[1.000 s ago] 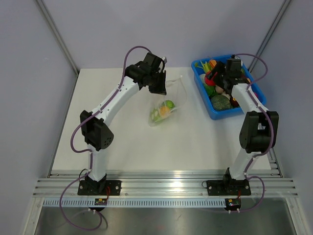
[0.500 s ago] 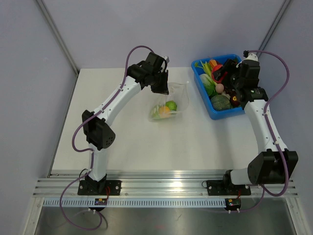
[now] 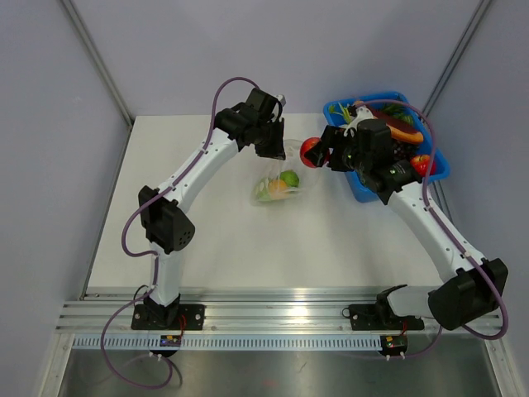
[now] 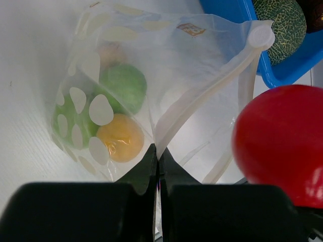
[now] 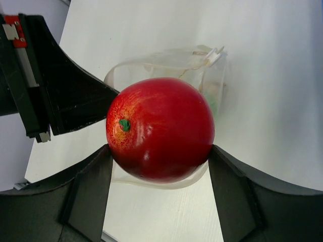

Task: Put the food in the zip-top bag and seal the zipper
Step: Place the fake vegetable in the zipper food storage bag.

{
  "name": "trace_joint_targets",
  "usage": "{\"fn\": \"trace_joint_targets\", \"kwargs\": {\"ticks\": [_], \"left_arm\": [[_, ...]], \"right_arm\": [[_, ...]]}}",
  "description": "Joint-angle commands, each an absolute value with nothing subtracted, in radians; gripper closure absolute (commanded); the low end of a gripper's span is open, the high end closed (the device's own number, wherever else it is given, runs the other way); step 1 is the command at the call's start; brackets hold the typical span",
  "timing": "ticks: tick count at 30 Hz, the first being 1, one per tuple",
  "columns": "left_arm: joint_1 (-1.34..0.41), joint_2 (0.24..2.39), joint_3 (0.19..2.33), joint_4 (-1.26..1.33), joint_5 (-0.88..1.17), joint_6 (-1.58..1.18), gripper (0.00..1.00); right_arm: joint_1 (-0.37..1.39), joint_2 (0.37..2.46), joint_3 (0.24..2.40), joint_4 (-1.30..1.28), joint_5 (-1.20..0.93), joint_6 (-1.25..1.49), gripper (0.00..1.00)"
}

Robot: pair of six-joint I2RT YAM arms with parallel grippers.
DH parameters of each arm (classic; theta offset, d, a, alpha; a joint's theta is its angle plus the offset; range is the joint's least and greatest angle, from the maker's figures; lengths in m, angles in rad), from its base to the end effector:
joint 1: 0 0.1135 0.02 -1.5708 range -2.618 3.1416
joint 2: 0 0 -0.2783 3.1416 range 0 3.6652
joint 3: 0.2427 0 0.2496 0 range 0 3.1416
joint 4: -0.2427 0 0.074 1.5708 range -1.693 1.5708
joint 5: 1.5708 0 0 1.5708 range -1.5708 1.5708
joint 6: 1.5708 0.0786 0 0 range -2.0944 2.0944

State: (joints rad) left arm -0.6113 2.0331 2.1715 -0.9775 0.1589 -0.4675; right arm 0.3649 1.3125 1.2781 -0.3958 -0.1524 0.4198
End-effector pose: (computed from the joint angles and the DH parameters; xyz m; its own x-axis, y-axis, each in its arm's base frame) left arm 0.3836 -0.2840 0.3426 -0.8383 0.0442 -0.5434 0.3086 0.8601 -0.4062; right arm 0.3049 0.1293 0.3709 -0.5521 0.2204 -0.8042 -0.2810 0.8589 0.4283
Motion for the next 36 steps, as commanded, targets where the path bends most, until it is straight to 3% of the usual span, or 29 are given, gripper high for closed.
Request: {"fn": "trace_joint_targets", "kwargs": {"ticks": [1,9,10,11,14,21,24,25,27,29,30,32,34,36], "left_arm": [[-0.612,2.036,2.201,-0.94,0.193,-0.476,1.0],[-0.612,2.028,2.2,-0.939,0.199,-0.479,1.0],[-0.612,2.025,2.198,-0.939,0.201,-0.479,1.0],[-0.611,2.022,2.197,-0.939,0.201,-0.479,1.0],[-0.611,2.016,2.189,-0.939,0.202,-0.472,1.0],[-0.598,2.01,2.169,-0.93,0.21,-0.471,1.0],[-0.595,2.005,2.157,-0.92,0.213,-0.472,1.0],[-0.592,2.002,2.152,-0.92,0.213,-0.472,1.0],[-0.591,1.996,2.138,-0.919,0.213,-0.471,1.0],[-0.583,1.987,2.126,-0.916,0.215,-0.469,1.0],[-0.58,1.985,2.123,-0.916,0.213,-0.468,1.0],[-0.574,1.971,2.115,-0.913,0.215,-0.466,1.0],[-0.571,1.964,2.106,-0.907,0.218,-0.466,1.0],[-0.571,1.957,2.1,-0.907,0.218,-0.465,1.0]], "right_arm": [[0.391,1.279,1.259,-0.367,-0.158,0.446,0.4],[0.471,1.409,1.302,-0.339,-0.157,0.445,0.38],[0.472,1.423,1.31,-0.342,-0.153,0.443,0.34],[0.474,1.449,1.316,-0.342,-0.146,0.443,0.19],[0.476,1.465,1.338,-0.357,-0.117,0.44,0.04],[0.477,1.405,1.364,-0.399,-0.04,0.404,0.01],[0.476,1.373,1.371,-0.425,0.053,0.387,0.1],[0.474,1.365,1.37,-0.429,0.087,0.374,0.25],[0.451,1.347,1.371,-0.461,0.178,0.354,0.4],[0.375,1.341,1.368,-0.489,0.195,0.35,0.64],[0.342,1.336,1.361,-0.494,0.192,0.347,0.71],[0.258,1.336,1.332,-0.492,0.172,0.342,0.75],[0.134,1.348,1.319,-0.494,0.14,0.331,0.72],[0.044,1.388,1.321,-0.506,0.12,0.312,0.58]]}}
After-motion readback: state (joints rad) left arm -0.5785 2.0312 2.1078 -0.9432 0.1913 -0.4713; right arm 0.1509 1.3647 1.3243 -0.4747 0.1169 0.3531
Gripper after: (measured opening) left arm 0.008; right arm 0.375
